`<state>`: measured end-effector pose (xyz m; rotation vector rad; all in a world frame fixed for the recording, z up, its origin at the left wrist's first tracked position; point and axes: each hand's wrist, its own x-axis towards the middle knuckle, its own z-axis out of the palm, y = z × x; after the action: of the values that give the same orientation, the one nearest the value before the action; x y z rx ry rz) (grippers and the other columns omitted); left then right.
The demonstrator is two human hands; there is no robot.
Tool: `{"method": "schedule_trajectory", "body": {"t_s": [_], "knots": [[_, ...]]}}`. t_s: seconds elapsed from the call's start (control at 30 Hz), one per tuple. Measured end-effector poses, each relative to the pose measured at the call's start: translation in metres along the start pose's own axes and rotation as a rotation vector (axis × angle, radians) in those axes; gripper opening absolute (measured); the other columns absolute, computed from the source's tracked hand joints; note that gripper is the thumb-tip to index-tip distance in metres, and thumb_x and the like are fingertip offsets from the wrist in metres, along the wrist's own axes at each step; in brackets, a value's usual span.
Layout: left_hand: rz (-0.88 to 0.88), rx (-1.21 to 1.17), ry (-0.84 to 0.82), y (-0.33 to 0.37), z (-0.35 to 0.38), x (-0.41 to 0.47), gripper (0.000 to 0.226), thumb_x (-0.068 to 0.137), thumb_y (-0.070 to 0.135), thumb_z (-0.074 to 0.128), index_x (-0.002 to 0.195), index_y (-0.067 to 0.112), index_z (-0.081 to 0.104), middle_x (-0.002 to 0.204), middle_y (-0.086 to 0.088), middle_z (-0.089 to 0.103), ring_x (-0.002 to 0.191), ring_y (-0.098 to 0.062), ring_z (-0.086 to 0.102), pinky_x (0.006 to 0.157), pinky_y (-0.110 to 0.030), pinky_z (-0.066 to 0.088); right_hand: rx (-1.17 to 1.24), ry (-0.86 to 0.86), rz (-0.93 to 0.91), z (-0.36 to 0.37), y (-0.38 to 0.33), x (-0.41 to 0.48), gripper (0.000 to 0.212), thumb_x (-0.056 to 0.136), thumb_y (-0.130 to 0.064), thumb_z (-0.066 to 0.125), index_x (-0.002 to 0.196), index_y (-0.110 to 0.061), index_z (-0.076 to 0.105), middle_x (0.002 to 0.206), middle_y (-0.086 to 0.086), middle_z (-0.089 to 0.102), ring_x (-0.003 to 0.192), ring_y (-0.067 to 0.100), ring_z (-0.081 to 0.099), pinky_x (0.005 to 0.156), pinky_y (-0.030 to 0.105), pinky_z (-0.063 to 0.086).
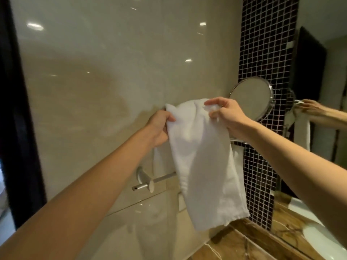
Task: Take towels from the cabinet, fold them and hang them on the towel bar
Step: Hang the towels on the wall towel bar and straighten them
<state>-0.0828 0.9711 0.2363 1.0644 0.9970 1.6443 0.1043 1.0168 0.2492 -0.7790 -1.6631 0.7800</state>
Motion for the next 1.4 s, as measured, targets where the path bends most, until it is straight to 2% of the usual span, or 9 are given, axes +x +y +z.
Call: {"method": "schedule_trajectory", "body": {"t_s": [0.2,0.43,0.53,0.63,0.87,1.07,1.1,1.2,1.4], "knots": [[-0.254,-0.031,-0.040,-0.022,-0.020,-0.005,0.034,0.057,-0.004,0.033,0.079,-0.005,0.058,0.063,-0.016,0.069,0.079,-0.032,0.059,0.089,-0.044,0.041,-0.113,-0.131,0.269,0.009,0.036,0.006,0.033,0.089,0.006,0.049,0.112,-0.010,0.067,0.090,0.018,0.060,0.077,0.028,0.056,0.070,0.038,0.051],[-0.357,0.062,0.042,-0.048,-0.055,0.009,0.026,0.082,-0.001,0.034,0.096,-0.002,0.055,0.086,-0.018,0.062,0.077,-0.028,0.060,0.074,-0.037,0.050,-0.118,-0.215,0.413,0.040,0.075,0.006,0.037,0.091,0.008,0.046,0.122,-0.007,0.060,0.109,0.021,0.061,0.086,0.027,0.059,0.075,0.035,0.051],[-0.404,0.190,0.060,-0.057,-0.068,0.009,0.015,0.088,-0.001,0.038,0.092,0.000,0.052,0.083,-0.015,0.058,0.067,-0.023,0.061,0.069,-0.030,0.052,-0.158,-0.268,0.449,0.053,0.090,0.004,0.039,0.091,0.008,0.047,0.124,-0.007,0.058,0.102,0.019,0.061,0.082,0.025,0.059,0.071,0.033,0.050],[-0.425,0.312,0.082,-0.063,-0.078,0.006,0.011,0.086,-0.006,0.045,0.089,0.004,0.049,0.091,-0.014,0.052,0.080,-0.023,0.056,0.074,-0.029,0.048,-0.175,-0.254,0.442,0.064,0.101,0.005,0.037,0.089,0.008,0.051,0.121,-0.007,0.061,0.101,0.019,0.062,0.081,0.024,0.059,0.069,0.031,0.051],[-0.337,0.643,0.088,-0.064,-0.077,-0.016,0.018,0.089,-0.009,0.051,0.074,-0.001,0.047,0.072,-0.015,0.050,0.053,-0.022,0.055,0.048,-0.031,0.051,-0.226,-0.214,0.427,0.073,0.116,0.004,0.024,0.090,0.005,0.058,0.113,0.001,0.064,0.102,0.019,0.061,0.092,0.027,0.058,0.075,0.033,0.051],[-0.215,0.898,0.123,-0.066,-0.075,-0.030,0.016,0.086,-0.006,0.058,0.077,0.005,0.049,0.084,-0.014,0.057,0.079,-0.029,0.062,0.066,-0.033,0.057,-0.233,-0.125,0.461,0.078,0.125,-0.006,0.016,0.089,0.005,0.059,0.103,0.001,0.065,0.099,0.019,0.059,0.089,0.026,0.056,0.064,0.030,0.049],[-0.187,0.933,0.115,-0.066,-0.073,-0.032,0.008,0.086,-0.004,0.057,0.086,0.003,0.057,0.093,-0.015,0.060,0.085,-0.027,0.061,0.065,-0.029,0.055,-0.233,-0.119,0.468,0.079,0.128,-0.007,0.017,0.089,0.005,0.059,0.105,0.003,0.065,0.099,0.018,0.060,0.089,0.026,0.056,0.066,0.031,0.049],[-0.083,1.090,0.133,-0.074,-0.071,-0.029,0.035,0.087,0.003,0.056,0.121,0.009,0.060,0.125,-0.011,0.058,0.109,-0.026,0.059,0.079,-0.027,0.049,-0.244,-0.101,0.457,0.077,0.131,-0.009,0.017,0.089,0.007,0.057,0.104,0.006,0.065,0.093,0.018,0.058,0.082,0.024,0.055,0.063,0.030,0.047],[0.026,1.310,0.191,-0.085,-0.063,-0.030,0.038,0.084,0.010,0.052,0.120,0.022,0.059,0.127,-0.007,0.055,0.111,-0.032,0.054,0.091,-0.035,0.048,-0.293,-0.103,0.408,0.071,0.134,-0.012,0.026,0.089,0.010,0.047,0.104,-0.001,0.065,0.092,0.015,0.058,0.090,0.026,0.055,0.068,0.030,0.048]]}}
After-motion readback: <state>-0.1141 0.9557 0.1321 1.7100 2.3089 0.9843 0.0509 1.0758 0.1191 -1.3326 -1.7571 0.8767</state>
